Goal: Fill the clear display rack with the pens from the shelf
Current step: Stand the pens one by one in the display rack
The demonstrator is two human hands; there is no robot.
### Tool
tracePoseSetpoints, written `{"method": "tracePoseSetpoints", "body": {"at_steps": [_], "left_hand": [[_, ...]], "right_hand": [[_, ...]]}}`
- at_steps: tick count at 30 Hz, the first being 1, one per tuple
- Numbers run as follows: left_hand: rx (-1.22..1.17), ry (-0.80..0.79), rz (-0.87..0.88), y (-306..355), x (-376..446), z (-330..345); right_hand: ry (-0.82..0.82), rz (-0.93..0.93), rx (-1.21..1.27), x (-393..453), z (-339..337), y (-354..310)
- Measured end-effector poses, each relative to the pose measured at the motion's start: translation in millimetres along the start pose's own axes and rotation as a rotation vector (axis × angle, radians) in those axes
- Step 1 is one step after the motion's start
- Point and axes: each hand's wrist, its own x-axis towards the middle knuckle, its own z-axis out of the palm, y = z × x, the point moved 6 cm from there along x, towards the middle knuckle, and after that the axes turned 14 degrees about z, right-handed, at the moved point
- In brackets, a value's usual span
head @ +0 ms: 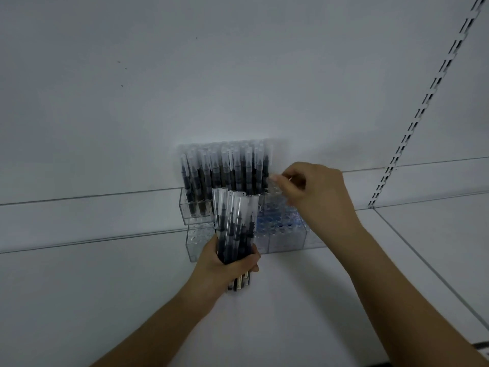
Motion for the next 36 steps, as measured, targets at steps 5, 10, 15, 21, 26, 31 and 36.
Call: {"method": "tracePoseSetpoints", "body": {"at_steps": [5,10,15,21,26,31,36], "left_hand": [[0.030,-0.012,0.020,1,0,0],[0.051,-0.001,0.033,4,0,1],[0.053,-0.015,0.046,7,0,5],[0.043,-0.016,0.034,4,-1,4],[0.025,0.003,0.040,7,-5,3],[0.021,0.022,0.027,5,-8,1],[0.027,0.021,0.039,8,-8,2]], "right_hand": [[-0.438,0.131,0.355,-35,39,8],[-0.366,0.120,0.380,-42,46,8],[-0.191,0.165,0.340,-37,36,10],[-0.066,0.172,0.408,-35,23,8],[0.283,0.114,0.577,-14,-33,3],[0.255,0.011,0.449,1,-27,-10],[0.216,-0.066,0.207,6,-13,-14]]}}
